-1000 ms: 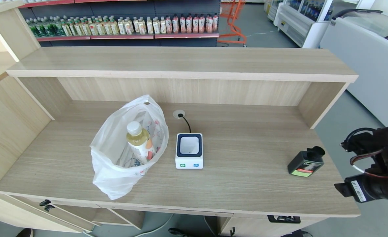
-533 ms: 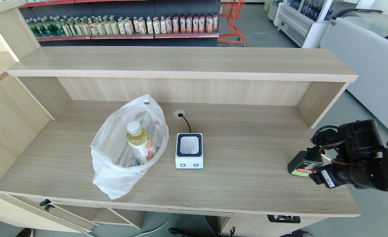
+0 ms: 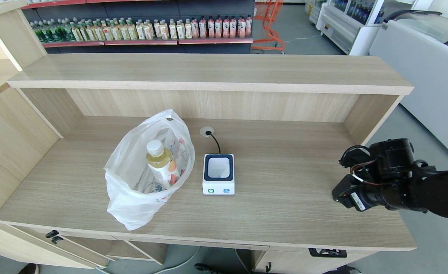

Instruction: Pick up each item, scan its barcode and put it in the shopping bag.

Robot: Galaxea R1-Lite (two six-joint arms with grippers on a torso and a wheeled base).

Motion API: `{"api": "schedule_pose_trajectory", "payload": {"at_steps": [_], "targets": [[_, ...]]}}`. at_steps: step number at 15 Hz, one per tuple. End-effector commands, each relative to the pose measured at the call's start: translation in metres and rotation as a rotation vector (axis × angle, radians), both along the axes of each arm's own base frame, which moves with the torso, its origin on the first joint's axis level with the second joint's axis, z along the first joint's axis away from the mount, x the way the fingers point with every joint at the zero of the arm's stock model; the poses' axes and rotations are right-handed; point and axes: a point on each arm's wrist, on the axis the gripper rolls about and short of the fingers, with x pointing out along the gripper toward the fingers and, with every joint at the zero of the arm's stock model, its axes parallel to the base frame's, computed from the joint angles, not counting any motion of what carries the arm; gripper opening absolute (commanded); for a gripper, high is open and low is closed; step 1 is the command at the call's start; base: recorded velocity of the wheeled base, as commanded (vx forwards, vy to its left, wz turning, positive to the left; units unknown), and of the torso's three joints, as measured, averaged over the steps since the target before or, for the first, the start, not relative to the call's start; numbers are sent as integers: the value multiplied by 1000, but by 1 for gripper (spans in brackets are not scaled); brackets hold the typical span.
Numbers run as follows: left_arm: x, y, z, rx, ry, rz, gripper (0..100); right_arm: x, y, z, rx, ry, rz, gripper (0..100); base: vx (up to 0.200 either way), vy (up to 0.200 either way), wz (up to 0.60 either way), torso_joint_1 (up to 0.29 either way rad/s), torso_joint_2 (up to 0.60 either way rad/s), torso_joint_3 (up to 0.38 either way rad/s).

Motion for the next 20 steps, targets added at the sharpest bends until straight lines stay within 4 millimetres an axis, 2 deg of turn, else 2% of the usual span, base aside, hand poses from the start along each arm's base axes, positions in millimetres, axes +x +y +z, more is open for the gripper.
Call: {"api": "schedule_pose_trajectory", "payload": {"at_steps": [1,7,15,16,20], "targets": [[0,0,0,0,0,0,100,2,1,-4,-2,5,23,100,0,0,0,0,0,0],[0,0,0,0,0,0,100,9,2,-7,-31,-14,70,100,0,0,0,0,0,0],[0,0,0,0,0,0,100,17,8,-8,45,-46,172,100,0,0,0,0,0,0],[0,0,0,0,0,2,100,17,9,-8,45,-46,179,0,0,0,0,0,0,0],[0,0,0,0,0,2,100,14,20,-5,48,-63,216,0,0,0,0,0,0,0]]}}
